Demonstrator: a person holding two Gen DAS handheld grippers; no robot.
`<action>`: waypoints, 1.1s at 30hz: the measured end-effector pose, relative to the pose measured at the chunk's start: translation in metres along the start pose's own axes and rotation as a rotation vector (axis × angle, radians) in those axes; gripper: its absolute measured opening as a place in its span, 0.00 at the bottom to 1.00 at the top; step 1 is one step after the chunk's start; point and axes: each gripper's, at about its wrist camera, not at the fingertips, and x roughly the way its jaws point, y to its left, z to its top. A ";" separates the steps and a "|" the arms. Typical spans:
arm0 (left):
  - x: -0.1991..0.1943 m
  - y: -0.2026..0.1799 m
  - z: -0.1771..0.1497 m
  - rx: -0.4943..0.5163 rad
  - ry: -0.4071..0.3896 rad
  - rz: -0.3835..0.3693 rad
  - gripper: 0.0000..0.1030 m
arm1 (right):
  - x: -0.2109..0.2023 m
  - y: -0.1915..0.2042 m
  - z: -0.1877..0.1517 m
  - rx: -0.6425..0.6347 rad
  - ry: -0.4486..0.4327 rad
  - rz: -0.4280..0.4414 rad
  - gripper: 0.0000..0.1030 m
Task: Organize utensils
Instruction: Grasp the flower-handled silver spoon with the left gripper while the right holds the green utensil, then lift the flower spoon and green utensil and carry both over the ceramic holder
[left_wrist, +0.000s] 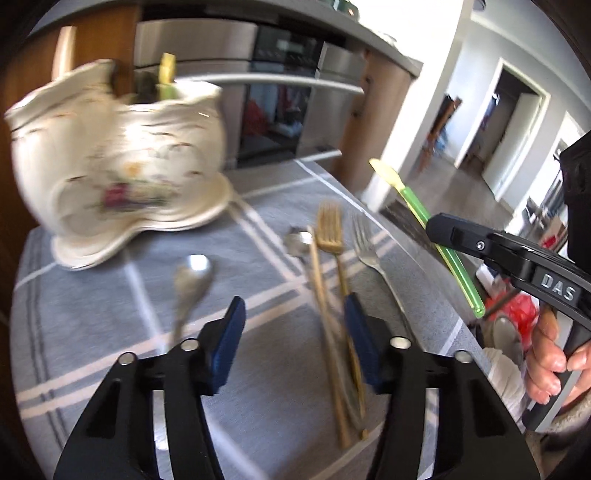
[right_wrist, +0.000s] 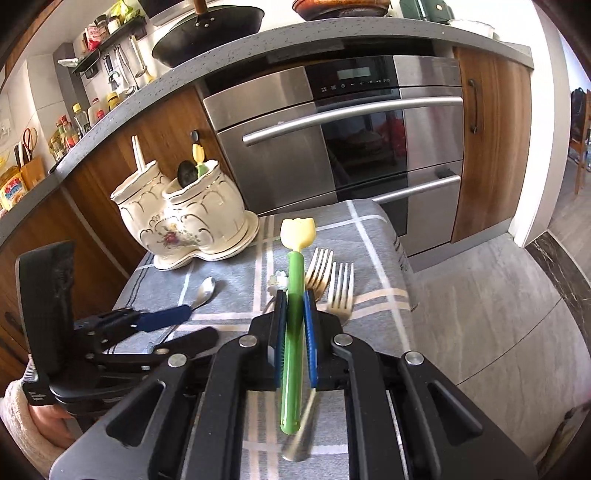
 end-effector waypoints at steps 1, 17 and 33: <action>0.005 -0.003 0.002 0.003 0.015 -0.002 0.41 | 0.000 -0.002 0.000 0.005 -0.001 0.003 0.09; 0.056 -0.012 0.022 0.018 0.110 0.118 0.12 | 0.000 -0.027 0.002 0.035 -0.016 0.025 0.09; 0.068 -0.020 0.032 0.091 0.121 0.166 0.03 | -0.001 -0.025 0.000 0.027 -0.020 0.036 0.09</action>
